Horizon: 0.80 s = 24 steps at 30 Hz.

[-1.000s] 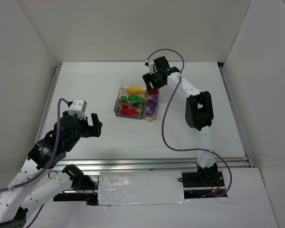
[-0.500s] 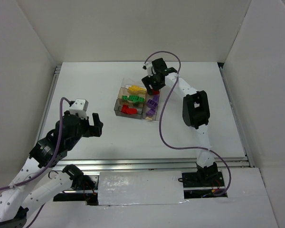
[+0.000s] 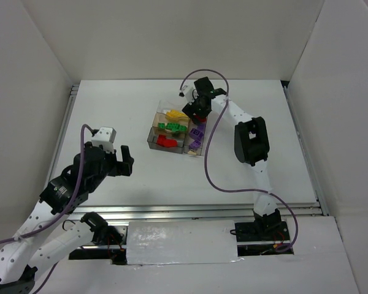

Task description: Sort the legos into containers by color

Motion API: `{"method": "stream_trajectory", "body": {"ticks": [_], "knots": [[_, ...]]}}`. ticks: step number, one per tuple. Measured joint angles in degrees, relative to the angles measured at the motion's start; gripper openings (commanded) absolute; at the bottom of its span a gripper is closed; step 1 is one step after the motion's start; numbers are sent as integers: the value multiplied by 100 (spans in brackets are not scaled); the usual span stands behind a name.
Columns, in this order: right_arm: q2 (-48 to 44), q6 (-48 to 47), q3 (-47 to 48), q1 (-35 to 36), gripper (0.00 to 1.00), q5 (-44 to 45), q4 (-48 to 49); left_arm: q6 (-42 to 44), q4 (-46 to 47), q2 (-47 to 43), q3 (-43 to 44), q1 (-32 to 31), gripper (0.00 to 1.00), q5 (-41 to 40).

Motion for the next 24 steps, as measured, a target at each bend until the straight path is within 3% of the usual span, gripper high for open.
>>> {"method": "stream_trajectory", "body": {"ticks": [15, 18, 22, 24], "knots": [[179, -1067, -44, 68, 77, -291, 96, 9, 22, 127, 0, 20, 100, 81], [267, -1189, 28, 68, 69, -289, 105, 13, 44, 136, 0, 35, 100, 107], [448, -1338, 186, 70, 31, -363, 114, 15, 50, 136, 0, 42, 99, 120], [448, -1386, 181, 76, 29, -378, 179, 17, 61, 136, 0, 46, 99, 133]]}}
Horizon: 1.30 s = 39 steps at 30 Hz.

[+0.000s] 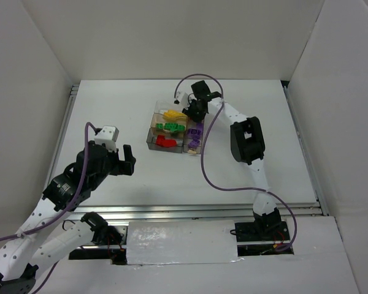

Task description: Sort the legos into containers by color

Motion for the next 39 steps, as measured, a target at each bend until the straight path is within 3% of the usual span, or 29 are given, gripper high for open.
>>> {"method": "stream_trajectory", "body": {"ticks": [2, 15, 21, 25, 30, 35, 39], "knots": [[-35, -15, -125, 0, 24, -4, 184, 0, 15, 0, 0, 7, 99, 15], [-1191, 177, -1687, 4, 26, -24, 1309, 2, 24, 0, -2, 68, 99, 83], [-2079, 595, -1825, 20, 25, 22, 1585, 2, 22, -17, -2, 72, 100, 79], [-2581, 1161, -1821, 122, 18, 37, 1585, -9, 17, -50, -2, 81, 100, 22], [-3270, 2181, -2000, 577, 15, -9, 1475, -63, -26, -92, -2, 188, 99, -343], [-4380, 2686, -3368, 1346, 14, -308, 1832, -179, -127, -190, -2, 376, 100, -623], [-4444, 2887, -4039, 1856, 15, -538, 2116, -179, -144, -249, -2, 455, 99, -638]]}}
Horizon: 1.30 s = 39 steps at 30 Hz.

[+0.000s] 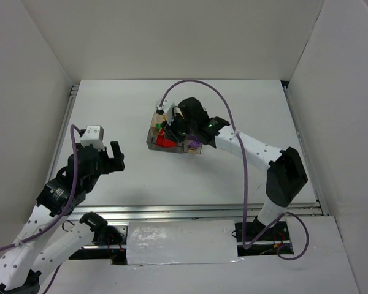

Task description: Sort the legos into containers by color

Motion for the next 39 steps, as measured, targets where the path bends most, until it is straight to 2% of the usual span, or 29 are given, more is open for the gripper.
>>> {"method": "stream_trajectory", "body": {"ticks": [6, 9, 13, 15, 26, 28, 35, 39], "knots": [[601, 168, -63, -31, 22, 26, 66, 2, -2, -35, 0, 2, 99, 9], [820, 168, 7, -66, 31, 138, 63, 2, 0, -72, 0, 7, 100, 26], [1167, 155, 212, -66, 51, 238, 59, 4, 0, -96, 0, 22, 99, 83], [1239, 133, 234, -66, 55, 315, 57, 7, 0, -94, 0, 22, 99, 122], [1410, 337, 289, -208, 57, 538, 229, 9, 2, -96, 0, 24, 100, 201], [1318, 699, 144, -251, 61, 909, 372, 9, 2, -96, 0, 24, 100, 203], [645, 2686, -544, -586, 60, 2710, 278, 15, 7, -103, 0, 24, 100, 251], [629, 3318, -568, -828, 59, 3338, 50, 22, 11, -103, 0, 24, 99, 308]]}}
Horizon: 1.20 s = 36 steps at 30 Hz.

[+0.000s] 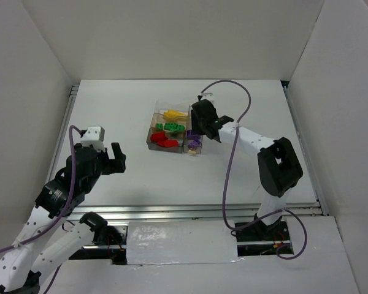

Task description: Sort the legos into containers by color

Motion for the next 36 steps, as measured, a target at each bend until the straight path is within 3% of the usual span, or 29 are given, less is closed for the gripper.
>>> {"method": "stream_trajectory", "body": {"ticks": [4, 8, 17, 28, 32, 36], "knots": [[11, 367, -83, -225, 55, 234, -74, 0, 2, -17, 0, 0, 99, 7], [256, 511, -70, -420, 42, 186, -92, 2, 9, -42, 0, 0, 99, 9], [962, 485, 37, -815, 40, -380, -157, 2, 9, -39, 0, 0, 100, 37], [1333, 426, 1008, -1027, 48, -570, -232, 4, 9, -4, 0, 0, 100, 46], [1338, 586, 1051, -1027, 49, -411, -210, 4, 11, 9, 0, 0, 99, 50], [1196, 752, 922, -1025, 58, -227, -201, 4, 13, 15, 0, 0, 99, 48]]}}
